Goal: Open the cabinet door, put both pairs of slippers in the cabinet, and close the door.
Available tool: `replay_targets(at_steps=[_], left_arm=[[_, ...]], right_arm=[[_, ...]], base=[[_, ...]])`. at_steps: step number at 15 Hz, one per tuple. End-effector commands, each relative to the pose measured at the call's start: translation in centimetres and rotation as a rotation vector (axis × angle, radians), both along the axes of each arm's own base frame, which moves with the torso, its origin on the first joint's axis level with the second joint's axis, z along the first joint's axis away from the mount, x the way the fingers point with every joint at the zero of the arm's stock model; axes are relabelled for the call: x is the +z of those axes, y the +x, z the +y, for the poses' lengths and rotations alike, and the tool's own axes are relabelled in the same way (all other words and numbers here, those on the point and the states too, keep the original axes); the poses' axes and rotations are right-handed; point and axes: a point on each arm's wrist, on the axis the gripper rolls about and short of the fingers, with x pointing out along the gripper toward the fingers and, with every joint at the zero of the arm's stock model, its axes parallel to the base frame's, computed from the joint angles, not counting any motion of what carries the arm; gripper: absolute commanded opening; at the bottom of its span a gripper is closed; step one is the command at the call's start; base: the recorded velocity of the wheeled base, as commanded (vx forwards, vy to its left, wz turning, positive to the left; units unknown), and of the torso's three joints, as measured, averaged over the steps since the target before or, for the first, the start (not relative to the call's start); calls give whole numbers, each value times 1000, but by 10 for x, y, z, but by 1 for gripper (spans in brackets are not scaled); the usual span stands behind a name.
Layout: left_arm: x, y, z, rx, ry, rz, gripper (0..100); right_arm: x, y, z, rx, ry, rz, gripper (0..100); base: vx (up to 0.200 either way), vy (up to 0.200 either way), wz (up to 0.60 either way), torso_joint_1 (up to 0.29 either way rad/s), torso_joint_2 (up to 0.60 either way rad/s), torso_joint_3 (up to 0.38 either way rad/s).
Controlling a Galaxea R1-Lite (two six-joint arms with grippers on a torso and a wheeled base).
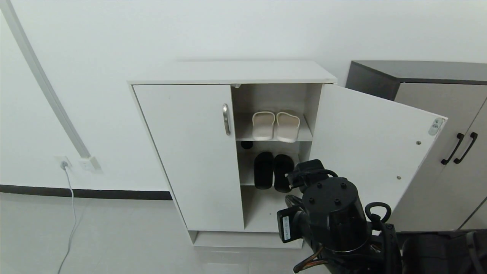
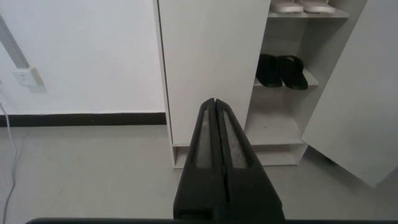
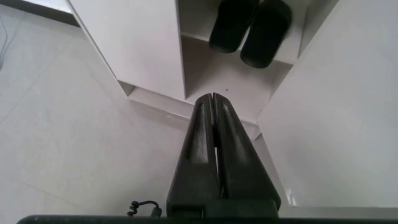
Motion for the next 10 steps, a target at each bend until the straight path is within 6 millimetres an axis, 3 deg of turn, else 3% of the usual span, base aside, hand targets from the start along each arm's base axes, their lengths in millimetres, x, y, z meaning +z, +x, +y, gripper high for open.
replay_targets(at_steps=[1,10], left_arm=[[0,0,0,0,0,2,0],[0,0,0,0,0,2,0]], right_arm=[[0,0,0,0,1,-1,0],[0,-1,-1,0,-1,0,0]], base=[[0,0,0,119,-452,-354],[0,0,0,149,-473,-330]])
